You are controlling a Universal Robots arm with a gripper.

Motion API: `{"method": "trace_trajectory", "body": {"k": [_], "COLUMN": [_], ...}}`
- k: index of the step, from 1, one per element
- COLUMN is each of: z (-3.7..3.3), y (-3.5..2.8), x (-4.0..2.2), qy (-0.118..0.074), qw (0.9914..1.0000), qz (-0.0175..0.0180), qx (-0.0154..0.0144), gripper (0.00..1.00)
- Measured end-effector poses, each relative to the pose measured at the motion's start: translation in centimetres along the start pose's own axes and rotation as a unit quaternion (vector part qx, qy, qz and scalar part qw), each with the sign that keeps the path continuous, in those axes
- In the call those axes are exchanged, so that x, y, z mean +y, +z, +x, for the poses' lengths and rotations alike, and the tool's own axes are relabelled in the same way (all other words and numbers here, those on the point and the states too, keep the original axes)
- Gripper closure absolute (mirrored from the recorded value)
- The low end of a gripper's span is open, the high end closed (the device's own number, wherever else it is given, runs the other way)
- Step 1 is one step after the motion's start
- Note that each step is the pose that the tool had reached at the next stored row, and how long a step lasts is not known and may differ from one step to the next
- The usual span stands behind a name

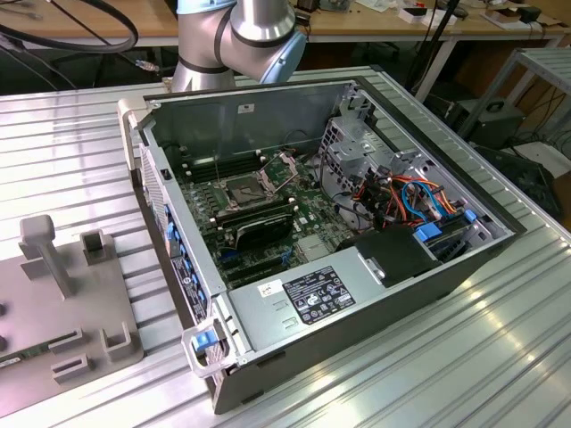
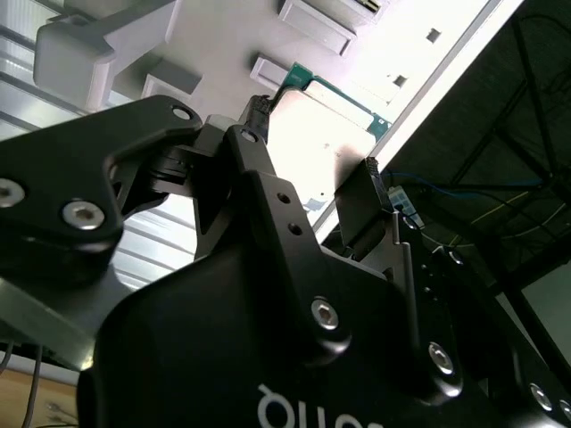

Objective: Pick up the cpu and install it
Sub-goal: 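Pick up the cpu and move it towards the insertion slot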

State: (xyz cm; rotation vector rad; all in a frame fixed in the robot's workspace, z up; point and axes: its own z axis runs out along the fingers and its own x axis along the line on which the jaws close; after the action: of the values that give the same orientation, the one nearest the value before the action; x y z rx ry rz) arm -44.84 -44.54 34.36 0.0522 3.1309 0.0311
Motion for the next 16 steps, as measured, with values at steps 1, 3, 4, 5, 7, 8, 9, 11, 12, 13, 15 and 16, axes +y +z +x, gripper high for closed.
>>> {"method": "trace_trajectory", "body": {"k": [1, 3, 4, 5, 7, 8, 9, 11, 12, 13, 15, 16], "z": [0.00, 0.00, 0.00, 0.00, 0.00, 0.00, 0.00, 0.00, 0.00, 0.00, 0.00, 0.00], "y": [0.00, -0.04, -0.05, -0.06, -0.15, -0.16, -0.25, -0.31, -0.33, -0.35, -0.43, -0.48], "x": [0.00, 0.00, 0.00, 0.00, 0.00, 0.00, 0.00, 0.01, 0.01, 0.01, 0.01, 0.01], "qy": [0.000, 0.000, 0.000, 0.000, 0.000, 0.000, 0.000, 0.000, 0.000, 0.000, 0.000, 0.000], "qw": [1.00000, 1.00000, 1.00000, 1.00000, 1.00000, 1.00000, 1.00000, 1.00000, 1.00000, 1.00000, 1.00000, 1.00000], "qz": [0.0000, 0.0000, 0.0000, 0.0000, 0.0001, 0.0000, 0.0000, 0.0000, 0.0001, 0.0001, 0.0001, 0.0001], "qx": [0.0000, 0.0000, 0.0001, 0.0001, 0.0001, 0.0000, 0.0000, 0.0001, 0.0001, 0.0001, 0.0002, 0.0001], "gripper": [0.45, 0.45, 0.45, 0.45, 0.45, 0.45, 0.45, 0.45, 0.45, 0.45, 0.45, 0.45]}}
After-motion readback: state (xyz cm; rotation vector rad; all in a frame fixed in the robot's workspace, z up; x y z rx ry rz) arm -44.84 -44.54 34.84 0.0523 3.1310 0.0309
